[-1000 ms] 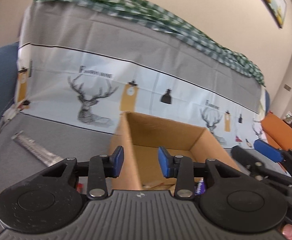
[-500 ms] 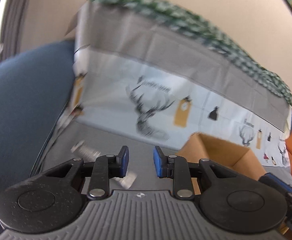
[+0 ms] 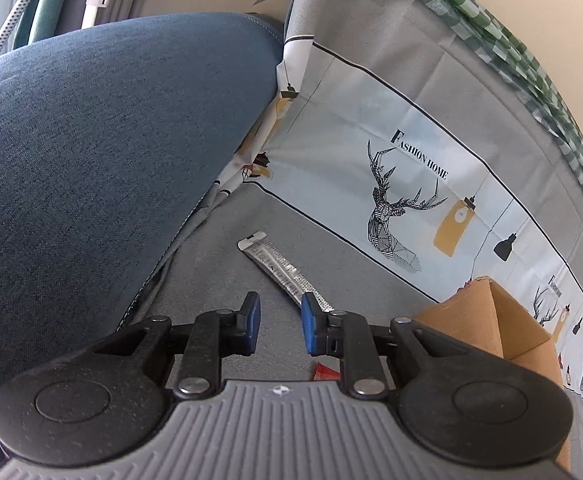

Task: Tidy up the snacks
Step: 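Move both open tools back to the remaining snacks, then grasp the red square packet with right gripper while left gripper grasps the silver stick pack, then lift both held snacks and carry them over the cardboard box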

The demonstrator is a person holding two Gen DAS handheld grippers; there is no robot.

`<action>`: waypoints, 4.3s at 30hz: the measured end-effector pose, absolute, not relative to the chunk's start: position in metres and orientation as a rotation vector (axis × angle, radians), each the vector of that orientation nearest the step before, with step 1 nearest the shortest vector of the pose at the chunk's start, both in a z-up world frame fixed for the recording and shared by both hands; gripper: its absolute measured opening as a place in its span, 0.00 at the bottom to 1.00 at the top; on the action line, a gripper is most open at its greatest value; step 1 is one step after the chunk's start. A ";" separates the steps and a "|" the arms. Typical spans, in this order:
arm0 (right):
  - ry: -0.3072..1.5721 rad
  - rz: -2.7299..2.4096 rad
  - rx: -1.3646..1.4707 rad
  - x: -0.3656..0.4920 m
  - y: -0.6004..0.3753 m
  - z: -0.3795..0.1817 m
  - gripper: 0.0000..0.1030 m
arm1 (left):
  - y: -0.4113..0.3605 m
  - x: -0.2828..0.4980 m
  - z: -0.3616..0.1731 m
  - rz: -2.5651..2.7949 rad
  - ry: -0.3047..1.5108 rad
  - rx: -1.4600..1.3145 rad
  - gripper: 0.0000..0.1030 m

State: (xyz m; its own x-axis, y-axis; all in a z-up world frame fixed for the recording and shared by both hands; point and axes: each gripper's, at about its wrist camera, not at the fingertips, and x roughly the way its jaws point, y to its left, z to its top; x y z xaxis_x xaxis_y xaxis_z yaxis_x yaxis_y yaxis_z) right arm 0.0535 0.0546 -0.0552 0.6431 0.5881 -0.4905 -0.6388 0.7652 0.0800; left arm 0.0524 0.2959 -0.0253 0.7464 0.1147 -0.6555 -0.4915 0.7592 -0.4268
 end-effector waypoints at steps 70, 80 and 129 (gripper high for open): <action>0.721 0.490 -0.165 0.145 0.120 -0.134 0.81 | 0.299 0.209 -0.096 0.395 1.061 -0.253 0.40; 0.667 0.497 -0.170 0.146 0.125 -0.131 0.91 | 0.286 0.191 -0.093 0.359 1.052 -0.172 0.26; 0.224 0.651 -0.206 0.016 -0.008 0.021 0.60 | 0.204 0.039 -0.016 0.293 0.782 -0.380 0.26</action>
State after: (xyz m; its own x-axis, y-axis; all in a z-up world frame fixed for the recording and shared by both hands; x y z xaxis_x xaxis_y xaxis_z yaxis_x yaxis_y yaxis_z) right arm 0.0157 -0.0078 0.0207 0.7729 0.5747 -0.2689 -0.6187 0.7766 -0.1186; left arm 0.0387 0.2039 -0.0161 0.6754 0.1153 -0.7284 -0.3919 0.8928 -0.2220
